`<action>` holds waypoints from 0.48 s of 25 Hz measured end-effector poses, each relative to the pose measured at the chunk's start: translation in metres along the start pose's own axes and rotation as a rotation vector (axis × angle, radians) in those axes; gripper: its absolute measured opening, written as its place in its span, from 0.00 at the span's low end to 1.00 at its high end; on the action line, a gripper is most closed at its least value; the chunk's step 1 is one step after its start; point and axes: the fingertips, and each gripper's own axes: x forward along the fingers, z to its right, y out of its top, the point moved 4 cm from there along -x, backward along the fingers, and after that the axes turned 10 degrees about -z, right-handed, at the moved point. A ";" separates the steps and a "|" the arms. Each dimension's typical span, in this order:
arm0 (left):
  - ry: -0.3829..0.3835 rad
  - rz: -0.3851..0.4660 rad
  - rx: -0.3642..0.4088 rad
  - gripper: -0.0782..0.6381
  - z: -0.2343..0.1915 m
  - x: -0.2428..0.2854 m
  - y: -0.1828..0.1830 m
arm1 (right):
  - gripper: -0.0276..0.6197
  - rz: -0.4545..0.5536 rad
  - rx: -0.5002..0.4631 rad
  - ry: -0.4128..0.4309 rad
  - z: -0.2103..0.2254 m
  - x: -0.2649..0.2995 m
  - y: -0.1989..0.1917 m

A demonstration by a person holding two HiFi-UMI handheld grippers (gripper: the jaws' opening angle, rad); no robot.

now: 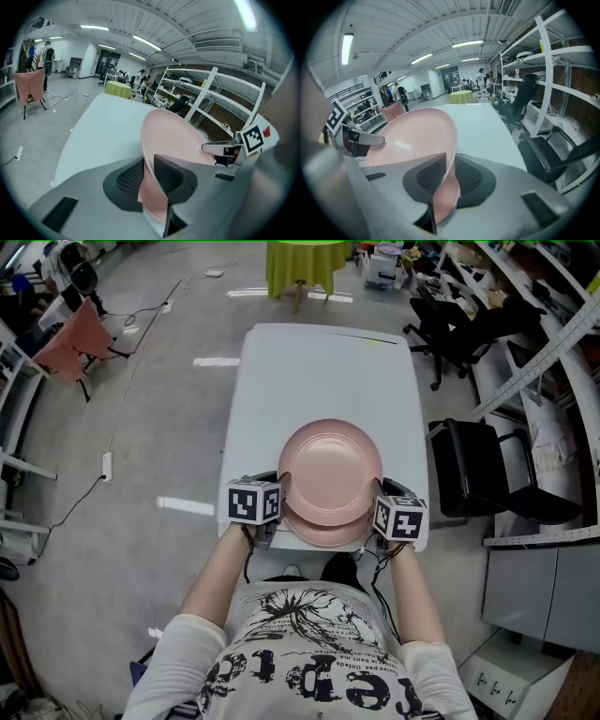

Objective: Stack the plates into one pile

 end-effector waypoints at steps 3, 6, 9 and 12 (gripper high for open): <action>0.013 -0.024 -0.003 0.21 -0.004 -0.001 -0.017 | 0.14 -0.021 0.002 0.001 -0.007 0.001 -0.015; 0.025 -0.047 -0.006 0.21 -0.006 0.000 -0.029 | 0.14 -0.038 0.008 0.000 -0.010 0.001 -0.026; 0.037 -0.073 -0.003 0.21 -0.007 0.004 -0.041 | 0.14 -0.059 0.012 -0.006 -0.011 0.003 -0.037; 0.058 -0.103 0.004 0.21 -0.007 0.013 -0.051 | 0.14 -0.085 0.015 -0.007 -0.009 0.007 -0.049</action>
